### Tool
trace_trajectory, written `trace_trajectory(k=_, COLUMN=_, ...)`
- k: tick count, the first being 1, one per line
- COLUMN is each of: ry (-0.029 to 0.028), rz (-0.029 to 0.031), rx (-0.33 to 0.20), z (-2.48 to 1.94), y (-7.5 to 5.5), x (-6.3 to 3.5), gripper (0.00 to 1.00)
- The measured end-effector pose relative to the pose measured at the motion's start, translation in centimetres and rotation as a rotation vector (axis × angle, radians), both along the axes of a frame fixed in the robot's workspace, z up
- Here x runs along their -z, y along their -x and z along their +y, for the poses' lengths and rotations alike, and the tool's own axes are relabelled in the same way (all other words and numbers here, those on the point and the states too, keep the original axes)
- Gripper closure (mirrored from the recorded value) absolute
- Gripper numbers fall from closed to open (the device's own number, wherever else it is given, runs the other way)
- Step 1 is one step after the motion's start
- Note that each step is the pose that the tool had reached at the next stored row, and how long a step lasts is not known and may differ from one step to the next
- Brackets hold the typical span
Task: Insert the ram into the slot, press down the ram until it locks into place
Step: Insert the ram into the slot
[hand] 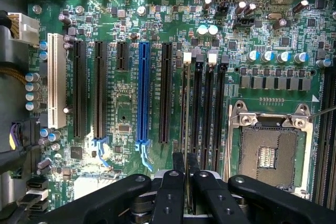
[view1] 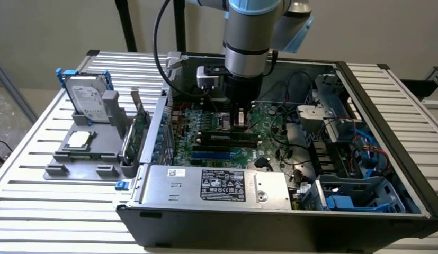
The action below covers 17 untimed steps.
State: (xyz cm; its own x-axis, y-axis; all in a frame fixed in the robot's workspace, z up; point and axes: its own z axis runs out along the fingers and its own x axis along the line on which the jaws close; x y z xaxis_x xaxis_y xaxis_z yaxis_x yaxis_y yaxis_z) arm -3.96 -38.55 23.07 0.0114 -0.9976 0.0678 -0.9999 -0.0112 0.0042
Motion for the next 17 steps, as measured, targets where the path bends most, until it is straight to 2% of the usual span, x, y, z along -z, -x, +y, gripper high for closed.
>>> trace_trajectory(k=17, ry=-0.0001, rz=0.0000, rx=0.013, z=0.00, y=0.02, x=0.21, gripper=0.87)
